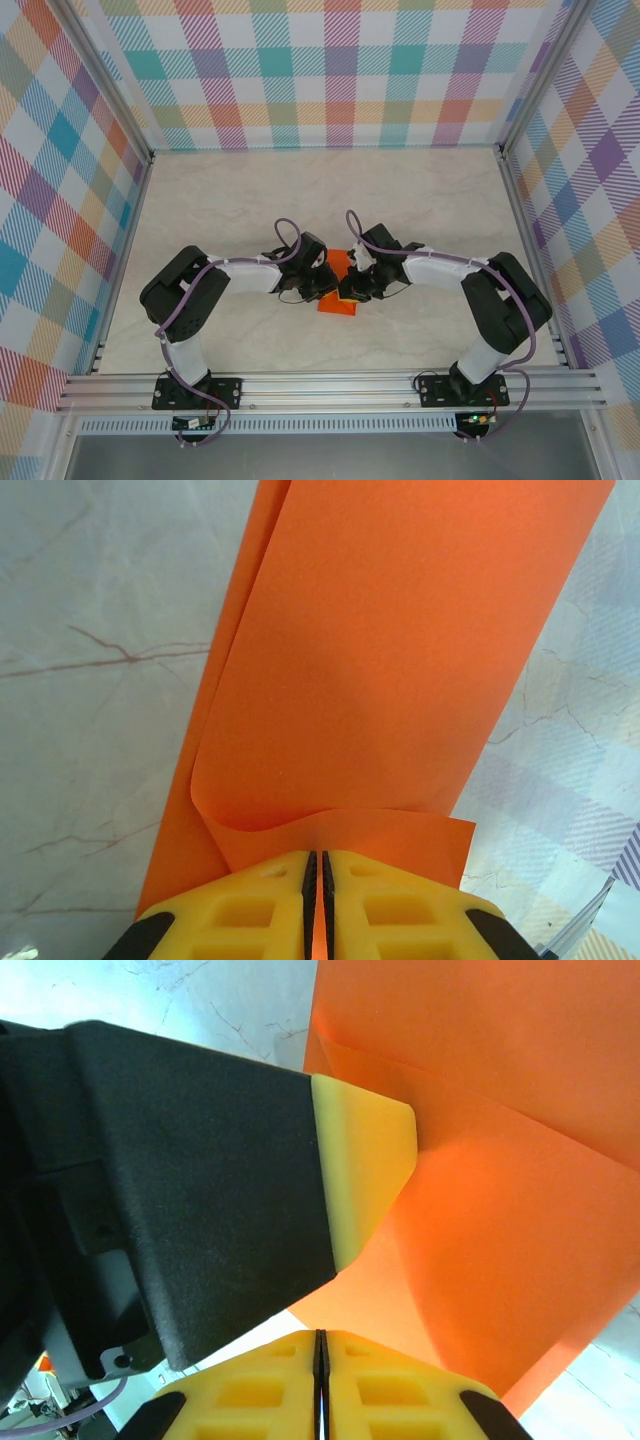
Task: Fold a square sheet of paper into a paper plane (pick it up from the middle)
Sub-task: Fold the triangle a second time at the center of the table.
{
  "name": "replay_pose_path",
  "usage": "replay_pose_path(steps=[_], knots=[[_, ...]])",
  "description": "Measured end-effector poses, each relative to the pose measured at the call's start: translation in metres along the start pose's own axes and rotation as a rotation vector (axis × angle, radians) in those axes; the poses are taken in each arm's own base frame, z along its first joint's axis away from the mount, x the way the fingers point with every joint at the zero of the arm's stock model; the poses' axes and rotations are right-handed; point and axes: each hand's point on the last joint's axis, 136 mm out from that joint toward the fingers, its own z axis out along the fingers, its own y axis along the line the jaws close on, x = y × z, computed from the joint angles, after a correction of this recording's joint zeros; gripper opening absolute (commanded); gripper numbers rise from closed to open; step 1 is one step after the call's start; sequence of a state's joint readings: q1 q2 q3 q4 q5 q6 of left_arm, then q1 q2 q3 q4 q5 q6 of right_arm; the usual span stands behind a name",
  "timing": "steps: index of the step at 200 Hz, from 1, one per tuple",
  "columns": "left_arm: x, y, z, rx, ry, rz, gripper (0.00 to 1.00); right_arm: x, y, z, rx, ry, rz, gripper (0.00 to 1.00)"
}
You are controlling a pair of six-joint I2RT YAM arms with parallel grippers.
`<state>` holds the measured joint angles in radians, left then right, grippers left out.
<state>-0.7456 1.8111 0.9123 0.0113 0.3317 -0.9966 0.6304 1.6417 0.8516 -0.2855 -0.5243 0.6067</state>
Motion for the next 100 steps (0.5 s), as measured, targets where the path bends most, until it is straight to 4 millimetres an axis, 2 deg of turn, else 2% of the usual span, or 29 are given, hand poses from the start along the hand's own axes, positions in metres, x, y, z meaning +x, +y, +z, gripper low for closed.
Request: replay_pose_path(steps=[46, 100], knots=[[0.000, 0.000, 0.000, 0.000, 0.001, 0.003, 0.13, 0.000, -0.009, 0.006, 0.029, 0.006, 0.028, 0.10], [0.000, 0.000, 0.000, 0.000, 0.001, 0.012, 0.13, 0.003, -0.031, 0.013, 0.111, 0.020, 0.067, 0.10]])
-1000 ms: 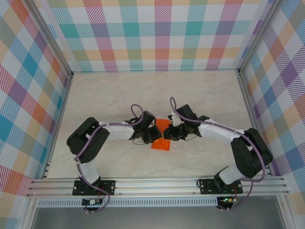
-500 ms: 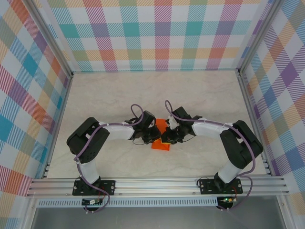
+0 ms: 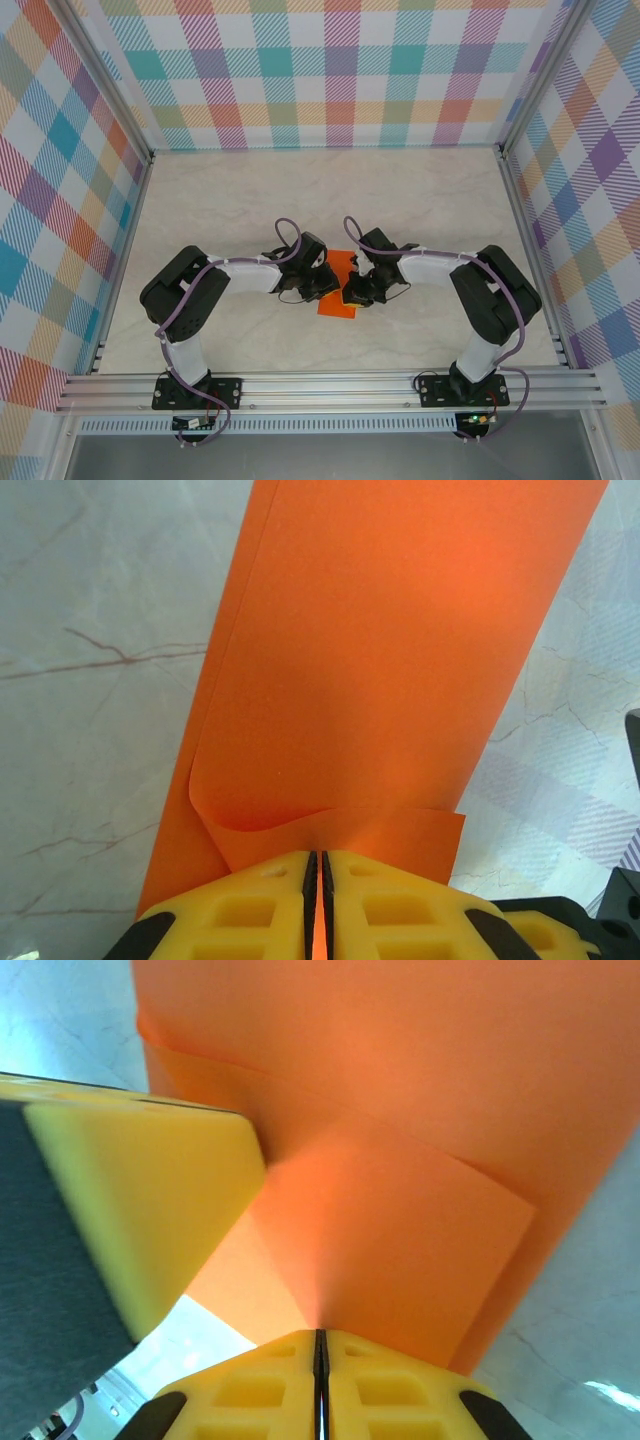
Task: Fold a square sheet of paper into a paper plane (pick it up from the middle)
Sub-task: Fold the triangle a second time at the center of the table.
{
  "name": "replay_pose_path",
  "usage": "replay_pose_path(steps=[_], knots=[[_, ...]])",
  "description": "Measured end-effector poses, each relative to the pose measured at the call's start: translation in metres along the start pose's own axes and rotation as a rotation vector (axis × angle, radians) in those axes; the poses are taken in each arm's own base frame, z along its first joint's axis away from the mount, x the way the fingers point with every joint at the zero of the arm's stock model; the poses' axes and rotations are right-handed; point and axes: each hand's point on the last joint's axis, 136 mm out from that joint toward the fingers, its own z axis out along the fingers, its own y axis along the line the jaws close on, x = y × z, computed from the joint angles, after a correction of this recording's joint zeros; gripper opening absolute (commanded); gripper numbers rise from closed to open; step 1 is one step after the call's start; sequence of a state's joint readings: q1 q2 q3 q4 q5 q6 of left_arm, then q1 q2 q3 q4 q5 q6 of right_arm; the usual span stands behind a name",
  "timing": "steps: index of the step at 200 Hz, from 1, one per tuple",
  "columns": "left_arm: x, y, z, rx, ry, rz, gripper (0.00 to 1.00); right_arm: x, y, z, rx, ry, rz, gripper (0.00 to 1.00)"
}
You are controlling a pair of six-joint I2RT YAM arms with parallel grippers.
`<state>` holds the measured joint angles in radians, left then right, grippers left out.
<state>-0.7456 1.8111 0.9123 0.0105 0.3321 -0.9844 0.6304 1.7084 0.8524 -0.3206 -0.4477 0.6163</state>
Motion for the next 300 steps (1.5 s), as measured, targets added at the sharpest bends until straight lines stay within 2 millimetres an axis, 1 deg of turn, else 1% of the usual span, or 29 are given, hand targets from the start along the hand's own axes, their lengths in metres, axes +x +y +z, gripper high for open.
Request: replay_pose_path(steps=[42, 99, 121, 135, 156, 174, 197, 223, 253, 300], knots=[[0.000, 0.000, 0.000, 0.000, 0.000, 0.005, 0.13, 0.001, -0.009, 0.000, 0.042, -0.003, 0.007, 0.10], [0.000, 0.000, 0.000, 0.000, 0.001, 0.006, 0.13, 0.001, -0.012, -0.001, 0.069, -0.004, -0.013, 0.10], [0.001, 0.000, 0.000, 0.000, 0.001, 0.006, 0.13, 0.007, -0.013, -0.007, 0.089, 0.005, -0.010, 0.12], [0.000, 0.000, 0.000, 0.000, 0.001, 0.006, 0.13, 0.010, -0.008, -0.014, 0.082, 0.000, -0.014, 0.12], [0.001, 0.000, 0.000, -0.001, 0.001, 0.006, 0.13, 0.009, 0.006, -0.023, 0.047, -0.018, -0.034, 0.12], [0.001, 0.000, 0.000, -0.001, 0.001, 0.006, 0.13, 0.010, 0.016, -0.023, 0.020, -0.015, -0.050, 0.13], [0.001, 0.000, 0.000, 0.000, 0.001, 0.006, 0.13, 0.014, 0.021, -0.020, 0.016, -0.004, -0.054, 0.13], [0.001, 0.000, 0.000, -0.001, 0.002, 0.006, 0.13, 0.015, 0.014, -0.010, 0.037, 0.019, -0.036, 0.13], [0.001, 0.000, 0.000, -0.002, 0.002, 0.005, 0.13, 0.015, -0.008, 0.003, 0.112, 0.041, -0.001, 0.13], [0.001, 0.000, 0.000, -0.004, 0.003, 0.012, 0.13, 0.016, -0.011, 0.004, 0.118, 0.028, -0.005, 0.13]])
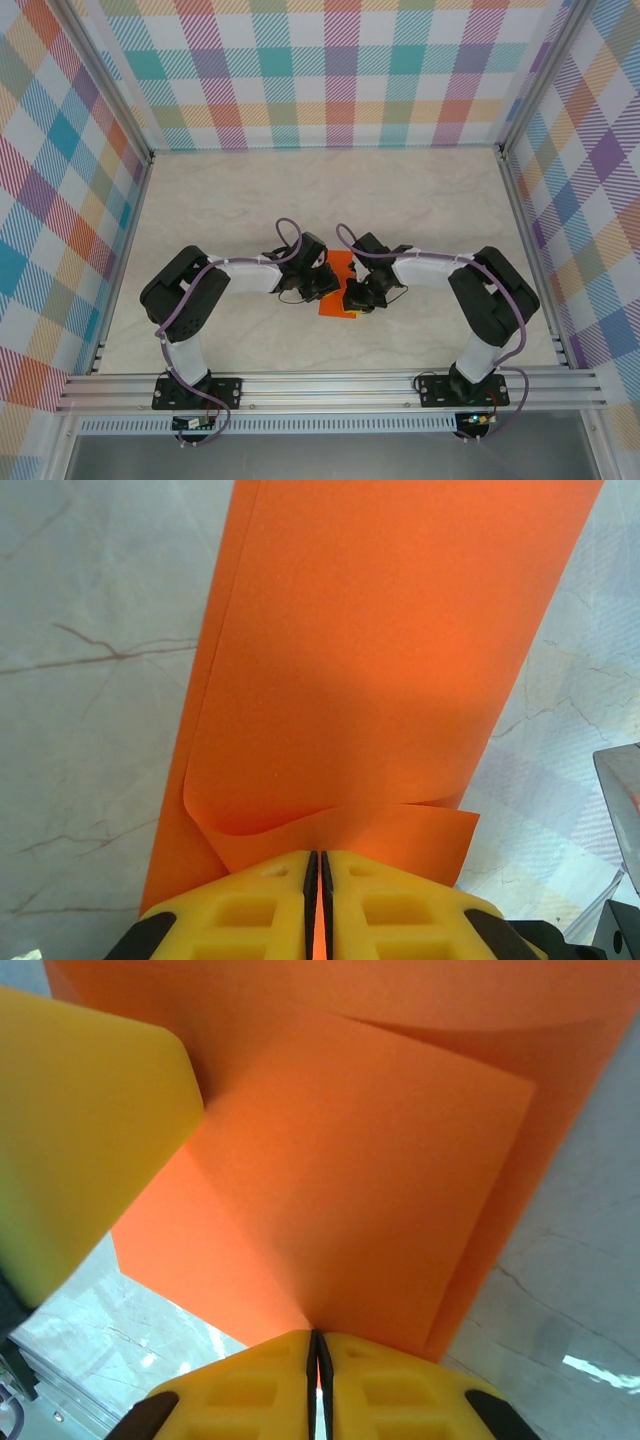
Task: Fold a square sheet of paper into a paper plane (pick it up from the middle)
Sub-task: Fold the triangle a second time at the center of the table.
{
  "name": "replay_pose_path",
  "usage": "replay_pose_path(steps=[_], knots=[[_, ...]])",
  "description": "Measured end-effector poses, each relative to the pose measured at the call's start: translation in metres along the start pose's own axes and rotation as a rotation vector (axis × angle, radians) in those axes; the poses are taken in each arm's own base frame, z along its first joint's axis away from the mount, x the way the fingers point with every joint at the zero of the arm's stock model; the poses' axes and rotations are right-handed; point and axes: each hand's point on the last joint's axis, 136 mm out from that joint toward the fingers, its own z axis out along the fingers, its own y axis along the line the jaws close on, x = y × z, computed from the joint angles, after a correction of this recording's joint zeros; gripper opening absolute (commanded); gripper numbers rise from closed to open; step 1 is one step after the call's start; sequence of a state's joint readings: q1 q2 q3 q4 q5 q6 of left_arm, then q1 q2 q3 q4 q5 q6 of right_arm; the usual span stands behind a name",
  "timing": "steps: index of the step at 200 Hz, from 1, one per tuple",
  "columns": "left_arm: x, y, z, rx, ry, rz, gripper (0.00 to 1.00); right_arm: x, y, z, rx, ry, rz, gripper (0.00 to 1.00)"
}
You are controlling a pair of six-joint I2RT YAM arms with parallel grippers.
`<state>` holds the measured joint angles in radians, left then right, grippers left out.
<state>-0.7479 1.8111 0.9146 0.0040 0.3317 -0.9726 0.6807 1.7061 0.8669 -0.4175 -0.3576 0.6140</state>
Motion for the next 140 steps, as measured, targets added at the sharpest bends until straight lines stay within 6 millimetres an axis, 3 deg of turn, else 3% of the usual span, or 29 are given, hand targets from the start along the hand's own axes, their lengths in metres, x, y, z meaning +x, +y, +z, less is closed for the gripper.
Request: replay_pose_path(steps=[140], knots=[[0.002, 0.000, 0.001, -0.004, 0.005, 0.003, 0.12, 0.017, -0.008, -0.005, -0.115, -0.028, 0.047, 0.15]])
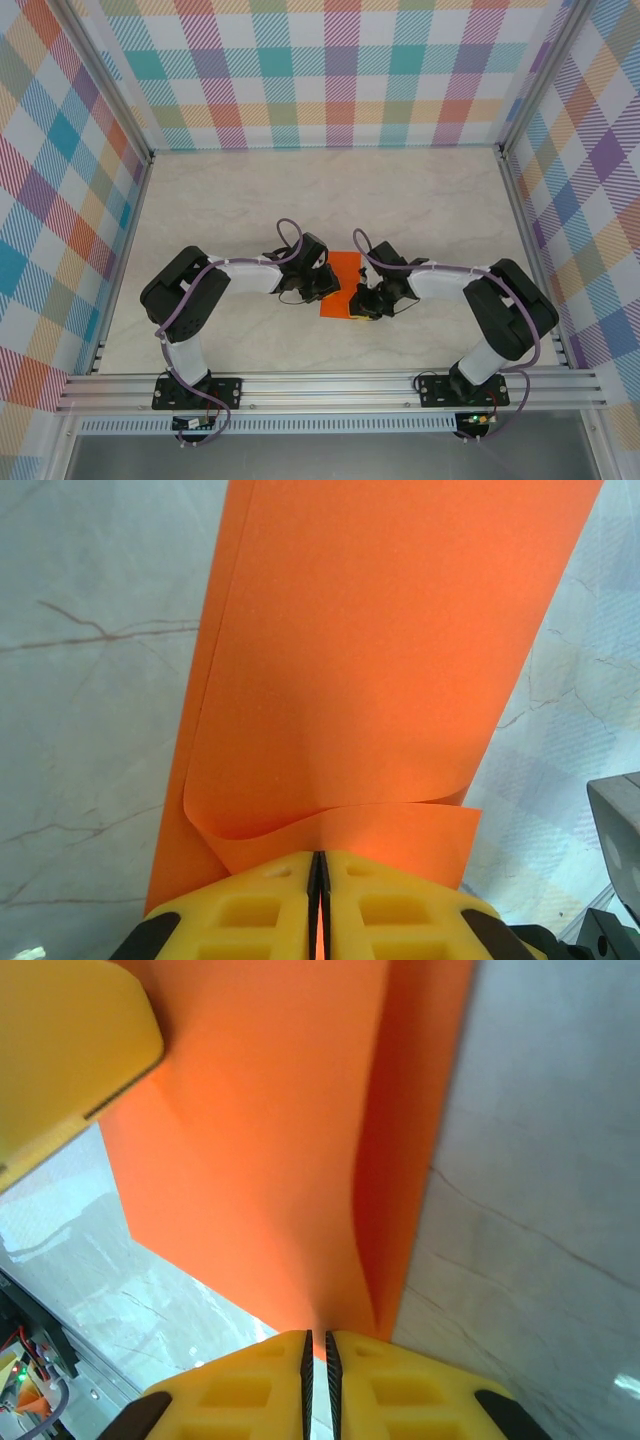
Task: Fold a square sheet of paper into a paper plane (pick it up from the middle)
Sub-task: Fold the triangle a second time at the center of the table.
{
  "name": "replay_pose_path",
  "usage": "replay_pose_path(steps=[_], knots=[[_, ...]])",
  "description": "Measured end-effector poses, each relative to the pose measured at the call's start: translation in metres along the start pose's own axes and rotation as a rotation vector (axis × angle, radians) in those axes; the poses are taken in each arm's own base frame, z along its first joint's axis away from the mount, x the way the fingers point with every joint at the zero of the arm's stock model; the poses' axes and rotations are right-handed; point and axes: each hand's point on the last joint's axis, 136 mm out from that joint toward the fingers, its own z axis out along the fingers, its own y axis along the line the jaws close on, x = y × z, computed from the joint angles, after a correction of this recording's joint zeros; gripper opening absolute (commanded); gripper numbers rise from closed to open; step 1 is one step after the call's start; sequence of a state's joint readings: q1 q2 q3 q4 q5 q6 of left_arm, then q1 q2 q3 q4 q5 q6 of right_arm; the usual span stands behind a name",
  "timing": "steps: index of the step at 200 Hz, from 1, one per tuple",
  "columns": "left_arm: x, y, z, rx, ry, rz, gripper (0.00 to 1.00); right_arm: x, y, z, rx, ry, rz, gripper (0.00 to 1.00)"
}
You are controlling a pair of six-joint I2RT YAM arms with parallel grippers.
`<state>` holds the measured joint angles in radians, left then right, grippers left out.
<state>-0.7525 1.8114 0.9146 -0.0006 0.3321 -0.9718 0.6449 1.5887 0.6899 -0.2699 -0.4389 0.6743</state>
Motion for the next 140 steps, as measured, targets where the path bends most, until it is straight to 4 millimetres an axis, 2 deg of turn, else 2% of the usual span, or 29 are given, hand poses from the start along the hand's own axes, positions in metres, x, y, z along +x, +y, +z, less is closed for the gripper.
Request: replay_pose_path(steps=[51, 86, 116, 140], knots=[[0.000, 0.000, 0.000, 0.000, 0.000, 0.000, 0.12, 0.002, -0.005, -0.001, -0.038, 0.006, 0.019, 0.14], [0.001, 0.000, 0.000, 0.002, 0.004, 0.000, 0.12, 0.002, -0.006, -0.002, -0.056, 0.011, 0.044, 0.09], [0.001, 0.000, 0.000, 0.002, 0.004, 0.000, 0.12, 0.010, -0.010, -0.012, -0.039, 0.019, 0.084, 0.06], [0.001, -0.001, 0.000, 0.001, 0.004, 0.000, 0.12, 0.011, -0.001, -0.024, -0.057, -0.002, 0.084, 0.05]])
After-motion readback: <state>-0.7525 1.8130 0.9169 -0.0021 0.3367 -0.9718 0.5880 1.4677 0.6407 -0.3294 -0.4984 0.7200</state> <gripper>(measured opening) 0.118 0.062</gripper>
